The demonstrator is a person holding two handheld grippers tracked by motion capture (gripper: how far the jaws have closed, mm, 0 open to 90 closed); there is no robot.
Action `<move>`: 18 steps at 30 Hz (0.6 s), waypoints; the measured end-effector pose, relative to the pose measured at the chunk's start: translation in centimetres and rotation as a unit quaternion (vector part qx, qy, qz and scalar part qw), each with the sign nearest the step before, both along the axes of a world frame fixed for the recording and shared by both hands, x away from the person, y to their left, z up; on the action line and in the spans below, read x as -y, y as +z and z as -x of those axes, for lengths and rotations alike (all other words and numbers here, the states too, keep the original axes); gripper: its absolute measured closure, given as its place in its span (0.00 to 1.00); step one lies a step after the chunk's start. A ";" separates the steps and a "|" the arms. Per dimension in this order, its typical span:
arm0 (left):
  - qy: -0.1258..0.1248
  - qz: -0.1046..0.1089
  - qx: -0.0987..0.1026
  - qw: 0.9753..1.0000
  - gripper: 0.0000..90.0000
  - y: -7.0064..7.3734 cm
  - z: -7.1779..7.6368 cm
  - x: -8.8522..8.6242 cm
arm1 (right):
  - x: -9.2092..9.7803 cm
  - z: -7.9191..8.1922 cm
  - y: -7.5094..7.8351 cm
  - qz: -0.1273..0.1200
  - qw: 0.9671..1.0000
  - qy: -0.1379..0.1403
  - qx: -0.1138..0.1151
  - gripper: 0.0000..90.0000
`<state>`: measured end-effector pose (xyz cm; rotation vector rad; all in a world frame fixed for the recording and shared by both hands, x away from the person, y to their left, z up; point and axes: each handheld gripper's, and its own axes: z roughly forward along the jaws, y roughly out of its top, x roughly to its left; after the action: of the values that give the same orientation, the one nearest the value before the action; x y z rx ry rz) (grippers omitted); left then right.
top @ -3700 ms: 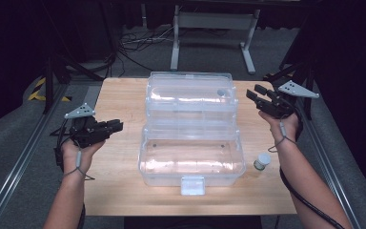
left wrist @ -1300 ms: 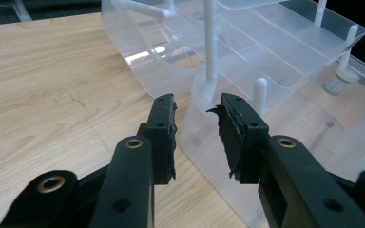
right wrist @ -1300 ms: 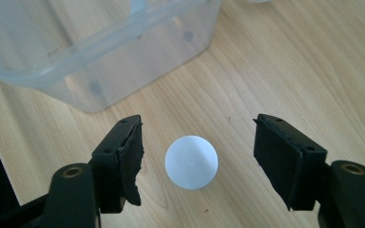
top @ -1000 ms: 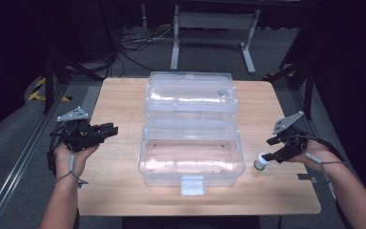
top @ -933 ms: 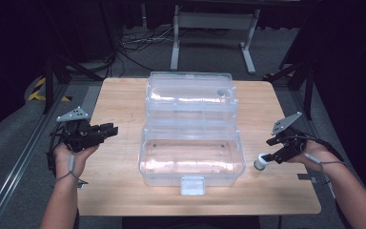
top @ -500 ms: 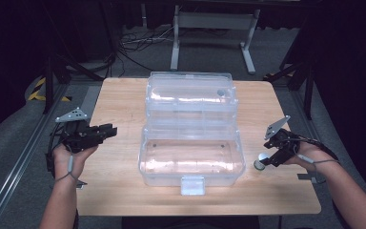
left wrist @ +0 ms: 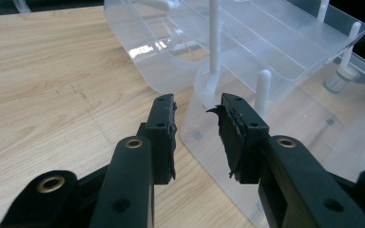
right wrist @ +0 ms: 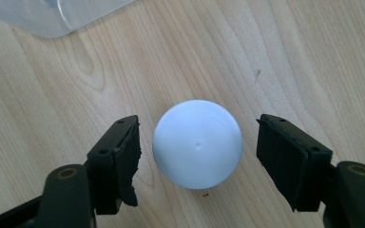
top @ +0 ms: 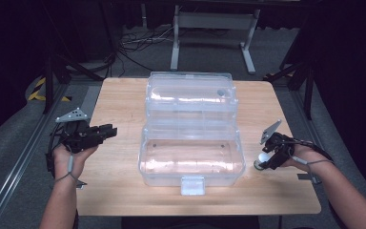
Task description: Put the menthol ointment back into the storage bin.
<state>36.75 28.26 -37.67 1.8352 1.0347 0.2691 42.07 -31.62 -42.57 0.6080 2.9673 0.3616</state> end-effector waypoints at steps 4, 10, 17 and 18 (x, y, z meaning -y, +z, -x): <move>0.001 0.000 -0.001 1.000 0.74 0.0 0.0 0.0 | -0.2 0.0 -0.4 0.009 1.000 0.001 -0.008 0.41; 0.000 0.000 -0.002 1.000 0.74 -0.1 0.0 0.0 | -0.2 0.0 -0.7 0.025 1.000 0.014 -0.013 0.55; 0.000 0.000 -0.002 1.000 0.74 -0.1 0.0 -0.1 | -0.2 0.1 -0.3 0.022 0.999 0.019 -0.013 0.56; 0.000 0.001 -0.002 1.000 0.74 -0.1 0.0 0.0 | -0.3 0.2 -0.1 0.020 0.999 0.022 -0.012 0.56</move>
<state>36.75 28.28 -37.74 1.8353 1.0378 0.2649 41.90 -31.35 -42.63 0.5483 3.0072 0.2998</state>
